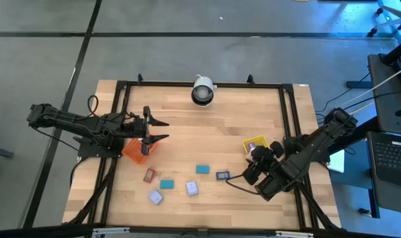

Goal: Pick & Place Office items
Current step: Put the white charger adapter into the yellow basket

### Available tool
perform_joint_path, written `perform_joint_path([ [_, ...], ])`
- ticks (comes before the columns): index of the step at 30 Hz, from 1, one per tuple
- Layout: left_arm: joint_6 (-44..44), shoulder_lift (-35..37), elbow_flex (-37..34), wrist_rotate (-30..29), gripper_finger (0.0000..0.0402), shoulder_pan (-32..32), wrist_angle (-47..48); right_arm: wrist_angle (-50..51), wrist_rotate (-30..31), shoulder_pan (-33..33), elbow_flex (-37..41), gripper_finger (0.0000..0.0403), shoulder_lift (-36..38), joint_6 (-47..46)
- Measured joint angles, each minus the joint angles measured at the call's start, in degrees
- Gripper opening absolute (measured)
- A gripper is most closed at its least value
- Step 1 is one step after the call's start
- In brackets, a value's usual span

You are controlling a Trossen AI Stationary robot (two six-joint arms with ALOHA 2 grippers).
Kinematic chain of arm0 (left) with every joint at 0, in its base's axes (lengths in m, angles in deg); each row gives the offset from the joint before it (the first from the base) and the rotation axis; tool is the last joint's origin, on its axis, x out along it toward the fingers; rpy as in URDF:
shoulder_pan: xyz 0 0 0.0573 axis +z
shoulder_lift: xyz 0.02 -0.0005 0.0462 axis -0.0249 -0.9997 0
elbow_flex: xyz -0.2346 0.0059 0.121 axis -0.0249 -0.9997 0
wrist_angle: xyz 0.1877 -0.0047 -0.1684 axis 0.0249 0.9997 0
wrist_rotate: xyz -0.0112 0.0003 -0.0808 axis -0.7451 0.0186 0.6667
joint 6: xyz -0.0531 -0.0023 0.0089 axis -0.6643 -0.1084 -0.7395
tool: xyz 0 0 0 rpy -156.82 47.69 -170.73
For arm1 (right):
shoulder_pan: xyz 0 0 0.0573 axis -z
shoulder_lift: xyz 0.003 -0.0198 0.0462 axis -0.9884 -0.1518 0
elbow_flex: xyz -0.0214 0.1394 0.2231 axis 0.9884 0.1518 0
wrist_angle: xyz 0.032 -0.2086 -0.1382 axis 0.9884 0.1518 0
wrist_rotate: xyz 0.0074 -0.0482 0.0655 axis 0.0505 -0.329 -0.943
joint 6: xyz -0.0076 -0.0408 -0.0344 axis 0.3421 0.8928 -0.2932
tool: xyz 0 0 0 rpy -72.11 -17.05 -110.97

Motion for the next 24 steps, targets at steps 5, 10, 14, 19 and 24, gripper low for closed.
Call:
perform_joint_path([
  [5, 0.0, 0.4, 0.0, 0.0, 0.0194, 0.0, 1.1, 4.1, -1.6, 0.0, 0.0, 0.0199, 2.5, -0.4],
  [10, 0.0, 0.6, 0.0, 0.0, 0.0194, 0.0, 1.4, 10.1, 0.5, 0.0, 0.0, 0.0199, 6.1, -2.9],
  [14, 0.8, 0.7, 0.0, 0.0, 0.0194, 0.0, 1.0, 12.0, 4.8, 0.2, 0.5, 0.0199, 9.8, -4.3],
  [19, 2.0, 0.7, 0.0, 0.0, 0.0194, 0.0, 1.0, 12.2, 7.1, 1.0, 5.7, 0.0199, 17.4, -4.5],
  [24, 2.1, 0.7, 0.0, 0.0, 0.0194, 0.0, 1.0, 11.6, 7.0, 1.0, 14.1, 0.0199, 24.5, -6.5],
])
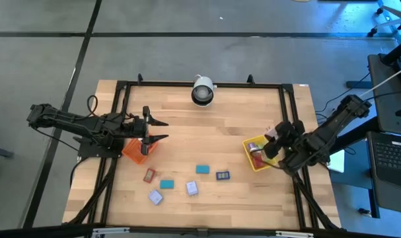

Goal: Pick & Place Office items
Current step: Put the white charger adapter into the yellow basket

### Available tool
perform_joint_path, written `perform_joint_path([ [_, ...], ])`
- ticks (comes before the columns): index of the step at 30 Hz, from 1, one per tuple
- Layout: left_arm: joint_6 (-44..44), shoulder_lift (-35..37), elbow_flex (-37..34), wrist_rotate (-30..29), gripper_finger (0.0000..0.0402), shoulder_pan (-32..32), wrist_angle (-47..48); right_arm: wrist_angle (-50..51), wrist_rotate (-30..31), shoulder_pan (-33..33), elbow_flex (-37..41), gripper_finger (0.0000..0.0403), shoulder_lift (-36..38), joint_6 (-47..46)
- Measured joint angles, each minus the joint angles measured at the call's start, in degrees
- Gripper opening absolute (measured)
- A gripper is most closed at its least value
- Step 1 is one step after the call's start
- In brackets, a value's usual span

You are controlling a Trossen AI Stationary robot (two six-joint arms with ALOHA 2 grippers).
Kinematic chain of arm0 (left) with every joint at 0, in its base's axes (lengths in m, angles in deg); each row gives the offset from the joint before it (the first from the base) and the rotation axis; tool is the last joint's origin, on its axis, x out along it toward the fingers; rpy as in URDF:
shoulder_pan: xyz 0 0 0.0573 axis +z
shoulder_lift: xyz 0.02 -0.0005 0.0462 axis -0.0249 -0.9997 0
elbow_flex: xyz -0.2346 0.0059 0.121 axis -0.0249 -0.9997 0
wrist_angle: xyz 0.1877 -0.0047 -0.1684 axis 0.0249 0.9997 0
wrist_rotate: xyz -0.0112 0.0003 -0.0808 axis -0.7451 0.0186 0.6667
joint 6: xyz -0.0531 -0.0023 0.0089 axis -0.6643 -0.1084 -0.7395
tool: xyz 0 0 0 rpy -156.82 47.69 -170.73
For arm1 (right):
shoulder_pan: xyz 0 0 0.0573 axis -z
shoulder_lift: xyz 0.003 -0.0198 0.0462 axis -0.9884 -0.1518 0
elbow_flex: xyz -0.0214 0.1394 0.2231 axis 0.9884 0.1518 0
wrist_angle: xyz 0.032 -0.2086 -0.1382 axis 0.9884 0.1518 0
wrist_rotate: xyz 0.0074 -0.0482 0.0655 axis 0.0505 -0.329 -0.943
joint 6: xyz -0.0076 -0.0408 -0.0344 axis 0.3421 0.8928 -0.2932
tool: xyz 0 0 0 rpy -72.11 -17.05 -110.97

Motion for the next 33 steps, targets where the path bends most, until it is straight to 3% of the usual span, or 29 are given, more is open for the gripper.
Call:
perform_joint_path([
  [7, 0.0, 0.0, 0.0, 0.0, 0.0194, 0.0, 0.0, -7.7, -1.6, -1.3, 12.7, 0.0199, 7.5, 0.8],
  [14, -2.9, -1.0, 0.0, -6.1, 0.0194, 0.7, -0.5, -30.2, -1.5, -2.7, 24.5, 0.0199, 10.1, 7.8],
  [21, -6.0, -5.6, 0.0, -11.3, 0.0194, 4.8, -1.8, -44.8, 2.6, -2.8, 25.7, 0.0199, 9.7, 17.4],
  [33, -3.7, -17.5, 0.0, -13.5, 0.0194, 8.8, -12.2, -46.9, 2.9, -2.8, 29.6, 0.0199, 9.0, 16.4],
])
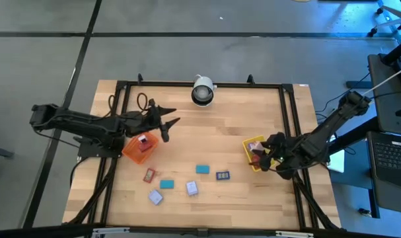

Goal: Pick & Place Office items
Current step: Put the white charger adapter into the yellow basket

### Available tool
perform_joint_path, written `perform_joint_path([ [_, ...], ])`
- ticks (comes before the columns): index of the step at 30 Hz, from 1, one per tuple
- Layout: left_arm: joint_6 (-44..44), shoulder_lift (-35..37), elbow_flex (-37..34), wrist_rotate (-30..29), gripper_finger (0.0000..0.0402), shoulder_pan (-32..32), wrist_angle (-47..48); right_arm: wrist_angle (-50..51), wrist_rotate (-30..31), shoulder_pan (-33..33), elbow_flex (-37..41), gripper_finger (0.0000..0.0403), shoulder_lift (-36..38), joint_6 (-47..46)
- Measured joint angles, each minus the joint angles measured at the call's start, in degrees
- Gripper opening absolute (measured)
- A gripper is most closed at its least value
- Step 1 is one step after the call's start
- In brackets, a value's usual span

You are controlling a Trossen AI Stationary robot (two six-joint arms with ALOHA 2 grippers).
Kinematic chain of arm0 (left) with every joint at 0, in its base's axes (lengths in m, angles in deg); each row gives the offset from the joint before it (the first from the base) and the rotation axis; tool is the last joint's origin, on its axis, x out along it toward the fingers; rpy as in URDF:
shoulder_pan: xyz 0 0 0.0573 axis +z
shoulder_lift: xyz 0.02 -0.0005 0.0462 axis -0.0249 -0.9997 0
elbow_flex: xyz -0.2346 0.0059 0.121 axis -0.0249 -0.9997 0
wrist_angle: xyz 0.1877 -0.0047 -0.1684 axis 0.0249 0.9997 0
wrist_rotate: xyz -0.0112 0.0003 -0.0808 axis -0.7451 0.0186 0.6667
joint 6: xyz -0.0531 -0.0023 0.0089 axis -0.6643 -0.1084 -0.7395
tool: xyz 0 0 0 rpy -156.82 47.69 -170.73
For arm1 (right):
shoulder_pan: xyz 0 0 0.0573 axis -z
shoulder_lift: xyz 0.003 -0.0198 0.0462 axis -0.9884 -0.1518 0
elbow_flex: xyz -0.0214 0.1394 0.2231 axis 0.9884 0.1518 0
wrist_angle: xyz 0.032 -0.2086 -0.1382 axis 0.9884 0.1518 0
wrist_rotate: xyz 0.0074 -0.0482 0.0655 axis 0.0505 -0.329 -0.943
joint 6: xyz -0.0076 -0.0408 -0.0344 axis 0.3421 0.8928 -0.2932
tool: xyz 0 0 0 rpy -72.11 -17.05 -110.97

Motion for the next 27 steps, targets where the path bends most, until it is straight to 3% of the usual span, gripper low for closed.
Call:
perform_joint_path([
  [10, 0.9, 0.3, 0.0, -0.1, 0.0194, -0.1, -0.7, -7.9, -1.5, -3.0, 5.2, 0.0199, 0.0, -3.2],
  [27, 2.3, 0.6, 0.0, 0.0, 0.0194, -0.1, 0.2, -13.1, -6.2, -5.8, 10.6, 0.0199, -4.1, -12.5],
])
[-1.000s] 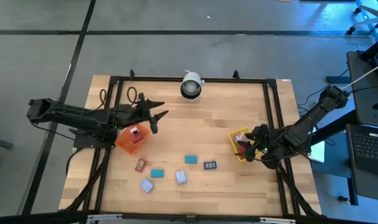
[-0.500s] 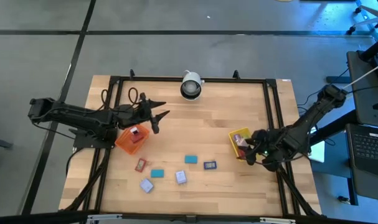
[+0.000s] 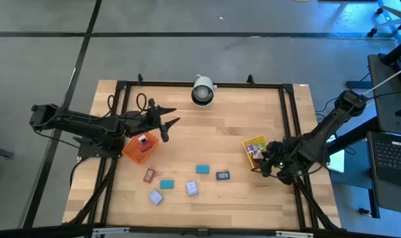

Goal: Pick & Place Office items
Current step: Put the white charger adapter into the yellow basket, then put the blue digital clock into the orange basket

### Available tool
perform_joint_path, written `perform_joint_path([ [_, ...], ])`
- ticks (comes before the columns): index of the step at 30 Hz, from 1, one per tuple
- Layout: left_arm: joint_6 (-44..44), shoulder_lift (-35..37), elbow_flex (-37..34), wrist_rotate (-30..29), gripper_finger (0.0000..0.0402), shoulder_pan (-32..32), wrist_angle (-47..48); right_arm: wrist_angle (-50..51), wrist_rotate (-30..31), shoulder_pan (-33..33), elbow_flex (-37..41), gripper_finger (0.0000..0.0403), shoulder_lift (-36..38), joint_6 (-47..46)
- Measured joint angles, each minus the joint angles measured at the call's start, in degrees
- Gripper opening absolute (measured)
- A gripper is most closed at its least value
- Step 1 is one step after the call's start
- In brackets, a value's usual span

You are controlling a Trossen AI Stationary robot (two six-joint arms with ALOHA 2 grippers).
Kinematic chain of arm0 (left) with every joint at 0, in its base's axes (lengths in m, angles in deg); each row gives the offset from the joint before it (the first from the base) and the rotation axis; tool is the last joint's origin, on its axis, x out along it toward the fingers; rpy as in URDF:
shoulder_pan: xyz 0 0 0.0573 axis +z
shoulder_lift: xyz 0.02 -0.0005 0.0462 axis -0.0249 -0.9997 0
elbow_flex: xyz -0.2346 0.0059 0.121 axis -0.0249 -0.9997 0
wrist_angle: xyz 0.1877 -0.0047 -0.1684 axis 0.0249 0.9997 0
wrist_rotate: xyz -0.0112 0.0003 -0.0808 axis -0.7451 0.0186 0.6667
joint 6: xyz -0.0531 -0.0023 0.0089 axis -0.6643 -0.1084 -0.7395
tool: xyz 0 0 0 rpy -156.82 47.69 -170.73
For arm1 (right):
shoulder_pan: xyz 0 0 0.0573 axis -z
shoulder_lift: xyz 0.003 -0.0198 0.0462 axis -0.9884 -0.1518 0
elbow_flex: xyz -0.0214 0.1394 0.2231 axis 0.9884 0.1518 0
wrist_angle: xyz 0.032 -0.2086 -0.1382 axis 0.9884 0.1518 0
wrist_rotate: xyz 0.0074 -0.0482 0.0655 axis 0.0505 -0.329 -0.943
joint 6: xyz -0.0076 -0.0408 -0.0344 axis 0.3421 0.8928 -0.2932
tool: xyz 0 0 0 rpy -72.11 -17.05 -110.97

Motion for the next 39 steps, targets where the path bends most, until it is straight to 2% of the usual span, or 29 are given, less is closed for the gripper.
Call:
perform_joint_path([
  [19, -0.2, 0.0, 0.0, 1.6, 0.0194, 0.0, 0.0, -1.7, 0.2, 0.0, 0.0, 0.0200, 0.0, 2.4],
  [27, -0.2, 0.0, 0.0, 1.6, 0.0194, 0.0, 0.0, -1.9, 0.8, 0.0, 0.0, 0.0235, 0.0, 2.7],
  [32, -0.2, 0.0, 0.0, 1.6, 0.0194, 0.0, 0.0, -1.8, 1.1, 0.0, 0.0, 0.0241, 0.3, 3.8],
  [39, -0.6, 0.0, 0.0, 1.6, 0.0194, 0.0, -0.1, 5.1, 4.4, 0.9, -5.5, 0.0242, 2.6, 9.2],
])
